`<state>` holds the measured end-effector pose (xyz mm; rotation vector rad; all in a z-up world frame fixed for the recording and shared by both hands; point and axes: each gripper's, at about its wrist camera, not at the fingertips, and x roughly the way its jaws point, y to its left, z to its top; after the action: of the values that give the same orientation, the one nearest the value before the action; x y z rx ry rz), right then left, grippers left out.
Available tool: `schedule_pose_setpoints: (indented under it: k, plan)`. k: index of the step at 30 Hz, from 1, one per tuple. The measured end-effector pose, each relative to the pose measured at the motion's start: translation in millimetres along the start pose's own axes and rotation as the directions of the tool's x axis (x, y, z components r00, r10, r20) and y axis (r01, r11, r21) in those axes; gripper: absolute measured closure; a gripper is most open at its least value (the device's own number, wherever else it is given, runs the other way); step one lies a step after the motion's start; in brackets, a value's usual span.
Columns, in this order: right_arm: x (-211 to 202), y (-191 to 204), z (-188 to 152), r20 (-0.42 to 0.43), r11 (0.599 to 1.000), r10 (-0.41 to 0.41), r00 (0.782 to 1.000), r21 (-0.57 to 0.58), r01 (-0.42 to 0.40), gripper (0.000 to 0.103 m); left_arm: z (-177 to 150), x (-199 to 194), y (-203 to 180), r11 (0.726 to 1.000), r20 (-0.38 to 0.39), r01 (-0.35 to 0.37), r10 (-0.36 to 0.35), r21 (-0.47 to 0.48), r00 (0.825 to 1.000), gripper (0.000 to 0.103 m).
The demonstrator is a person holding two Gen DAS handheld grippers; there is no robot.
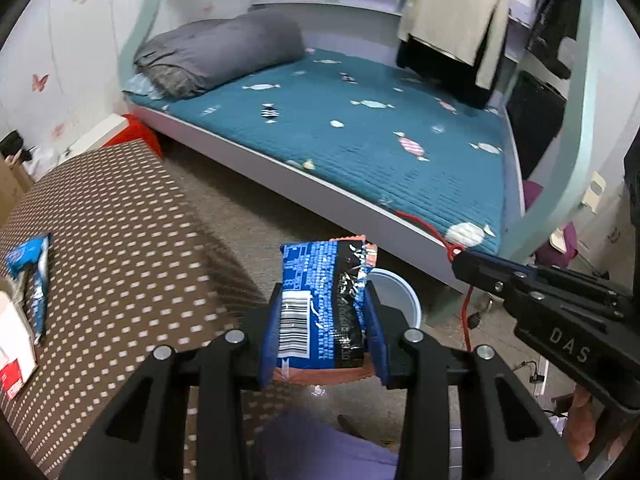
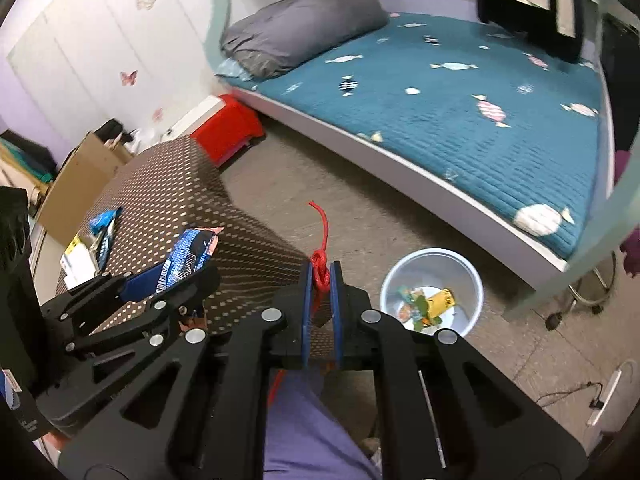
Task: Collect trash
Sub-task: 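Carry wrapper and string over the blue bucket and open both tools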
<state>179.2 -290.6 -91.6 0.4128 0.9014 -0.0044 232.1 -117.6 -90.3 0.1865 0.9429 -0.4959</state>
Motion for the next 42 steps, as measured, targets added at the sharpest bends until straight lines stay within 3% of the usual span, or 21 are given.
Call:
schedule_pose_setpoints:
  k: [12,23,24,26,27,28,32,39,42]
  plan:
    - [-11.0,-68.0,-5.8,0.018,0.985,-0.111,0.994,0.134,0.108,0.094,9.3,36.4,-65.9,0.991,-0.068,0.073,-0.066,0.114,0.995,0.066]
    - [6.5,-140.0,-21.3,-0.052,0.937,-0.192,0.980,0.286,0.199,0.094,10.7,93.8,-113.9,0.979,-0.157,0.100,-0.072,0.179,0.985,0.066]
    - [7.7,-144.3,-21.9,-0.057,0.933,-0.199,0.978,0.294,0.207,0.094,12.2,98.4,-118.0,0.978,-0.154,0.099,-0.071,0.182,0.986,0.063]
    - [10.3,-153.5,-23.9,-0.071,0.923,-0.214,0.974,0.313,0.225,0.094,15.3,104.6,-125.7,0.977,-0.129,0.075,-0.049,0.201,0.990,0.044]
    - [11.0,-157.1,-25.1,-0.075,0.918,-0.219,0.973,0.322,0.232,0.094,16.5,106.0,-127.0,0.977,-0.113,0.054,-0.031,0.206,0.993,0.025]
    - [11.4,-159.5,-25.2,-0.077,0.915,-0.223,0.972,0.326,0.236,0.094,18.1,106.5,-128.6,0.978,-0.088,0.037,-0.019,0.208,0.996,0.023]
    - [15.0,-161.3,-23.9,-0.086,0.909,-0.239,0.967,0.331,0.255,0.094,22.5,110.0,-120.8,0.981,-0.092,0.058,-0.042,0.183,0.995,0.023]
    - [40.1,-137.1,-9.2,-0.110,0.932,-0.231,0.967,0.261,0.253,0.094,23.3,112.6,-79.6,0.995,-0.105,0.008,0.003,0.102,0.994,0.023]
    - [46.9,-125.5,3.4,-0.064,0.943,-0.213,0.975,0.247,0.223,0.092,22.7,111.4,-62.5,0.997,-0.107,-0.012,0.020,0.078,0.994,0.023]
